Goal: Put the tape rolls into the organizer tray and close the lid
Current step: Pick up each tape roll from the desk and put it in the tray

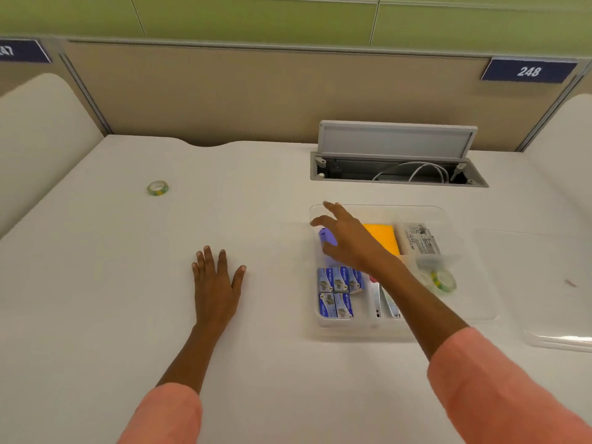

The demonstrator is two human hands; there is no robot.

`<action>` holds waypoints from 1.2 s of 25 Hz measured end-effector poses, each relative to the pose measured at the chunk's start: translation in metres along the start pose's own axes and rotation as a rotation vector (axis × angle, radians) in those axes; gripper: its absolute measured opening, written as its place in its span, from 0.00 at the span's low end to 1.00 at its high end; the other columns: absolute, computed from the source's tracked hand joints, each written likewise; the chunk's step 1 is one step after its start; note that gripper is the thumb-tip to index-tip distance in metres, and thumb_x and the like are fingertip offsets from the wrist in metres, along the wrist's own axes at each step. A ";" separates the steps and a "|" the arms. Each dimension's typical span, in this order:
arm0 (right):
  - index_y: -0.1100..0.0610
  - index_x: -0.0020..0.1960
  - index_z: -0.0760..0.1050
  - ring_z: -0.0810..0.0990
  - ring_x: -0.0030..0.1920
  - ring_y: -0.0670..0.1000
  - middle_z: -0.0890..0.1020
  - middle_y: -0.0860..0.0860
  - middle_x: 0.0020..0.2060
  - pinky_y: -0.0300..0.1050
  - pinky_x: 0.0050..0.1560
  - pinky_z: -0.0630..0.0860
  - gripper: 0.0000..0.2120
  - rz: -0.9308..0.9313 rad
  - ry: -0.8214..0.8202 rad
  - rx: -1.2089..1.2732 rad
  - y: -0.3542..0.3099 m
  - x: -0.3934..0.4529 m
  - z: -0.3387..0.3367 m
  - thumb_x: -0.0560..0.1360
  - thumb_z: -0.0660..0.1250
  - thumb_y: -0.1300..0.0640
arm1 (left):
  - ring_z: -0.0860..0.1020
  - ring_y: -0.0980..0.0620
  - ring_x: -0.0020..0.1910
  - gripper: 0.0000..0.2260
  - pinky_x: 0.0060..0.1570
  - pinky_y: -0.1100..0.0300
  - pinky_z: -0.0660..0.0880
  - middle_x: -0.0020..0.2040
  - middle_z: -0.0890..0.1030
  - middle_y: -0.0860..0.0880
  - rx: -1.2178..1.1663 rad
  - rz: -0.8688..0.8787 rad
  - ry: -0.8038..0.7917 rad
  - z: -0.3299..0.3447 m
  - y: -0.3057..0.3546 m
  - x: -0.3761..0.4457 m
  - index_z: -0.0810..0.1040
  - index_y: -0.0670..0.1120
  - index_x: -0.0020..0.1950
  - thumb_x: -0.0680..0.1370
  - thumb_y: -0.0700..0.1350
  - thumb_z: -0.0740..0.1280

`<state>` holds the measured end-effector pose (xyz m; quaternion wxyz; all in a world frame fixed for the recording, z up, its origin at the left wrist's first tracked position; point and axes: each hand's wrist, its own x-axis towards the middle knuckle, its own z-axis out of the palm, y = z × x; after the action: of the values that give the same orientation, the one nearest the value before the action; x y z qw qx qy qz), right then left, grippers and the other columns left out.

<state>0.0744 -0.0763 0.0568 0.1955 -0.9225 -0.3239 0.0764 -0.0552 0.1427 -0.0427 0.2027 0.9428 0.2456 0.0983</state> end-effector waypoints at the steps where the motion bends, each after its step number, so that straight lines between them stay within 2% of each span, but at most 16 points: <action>1: 0.52 0.69 0.65 0.51 0.77 0.57 0.54 0.56 0.76 0.55 0.74 0.57 0.23 -0.037 -0.014 0.003 -0.007 0.005 0.006 0.75 0.66 0.56 | 0.46 0.41 0.76 0.27 0.75 0.48 0.42 0.76 0.50 0.37 0.013 -0.009 0.010 -0.005 -0.007 0.006 0.56 0.41 0.73 0.79 0.54 0.55; 6: 0.51 0.73 0.58 0.56 0.75 0.57 0.56 0.56 0.76 0.55 0.73 0.60 0.29 -0.180 -0.100 0.017 -0.059 0.066 0.033 0.76 0.64 0.48 | 0.46 0.40 0.76 0.29 0.76 0.47 0.43 0.76 0.50 0.36 0.048 -0.140 0.043 -0.025 -0.063 0.036 0.55 0.41 0.74 0.78 0.56 0.55; 10: 0.51 0.73 0.57 0.55 0.76 0.55 0.56 0.55 0.76 0.58 0.73 0.59 0.26 -0.232 -0.159 -0.056 -0.090 0.113 0.058 0.78 0.60 0.50 | 0.46 0.39 0.76 0.30 0.75 0.46 0.44 0.76 0.51 0.36 0.073 -0.209 0.052 -0.031 -0.093 0.063 0.55 0.40 0.73 0.78 0.57 0.54; 15: 0.53 0.74 0.55 0.51 0.76 0.55 0.52 0.54 0.77 0.58 0.74 0.58 0.26 -0.272 -0.238 -0.097 -0.122 0.166 0.090 0.79 0.58 0.51 | 0.48 0.41 0.76 0.32 0.75 0.46 0.44 0.76 0.51 0.37 0.128 -0.242 0.062 -0.030 -0.115 0.089 0.54 0.41 0.74 0.77 0.60 0.52; 22: 0.55 0.75 0.51 0.51 0.77 0.55 0.53 0.53 0.77 0.59 0.72 0.58 0.28 -0.306 -0.276 -0.123 -0.157 0.241 0.131 0.79 0.58 0.54 | 0.49 0.44 0.77 0.36 0.76 0.47 0.44 0.77 0.51 0.40 0.211 -0.250 0.108 -0.017 -0.121 0.093 0.50 0.44 0.75 0.74 0.66 0.43; 30: 0.57 0.75 0.46 0.51 0.76 0.58 0.50 0.54 0.77 0.63 0.69 0.61 0.31 -0.402 -0.314 -0.265 -0.202 0.298 0.163 0.78 0.58 0.55 | 0.47 0.45 0.77 0.36 0.76 0.48 0.43 0.77 0.49 0.41 0.222 -0.265 0.103 -0.015 -0.120 0.093 0.48 0.45 0.75 0.74 0.66 0.41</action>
<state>0.1478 0.3053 -0.0136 0.0318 -0.8342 -0.5339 0.1348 -0.0305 0.2904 -0.0729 0.0955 0.9125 0.3871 0.0913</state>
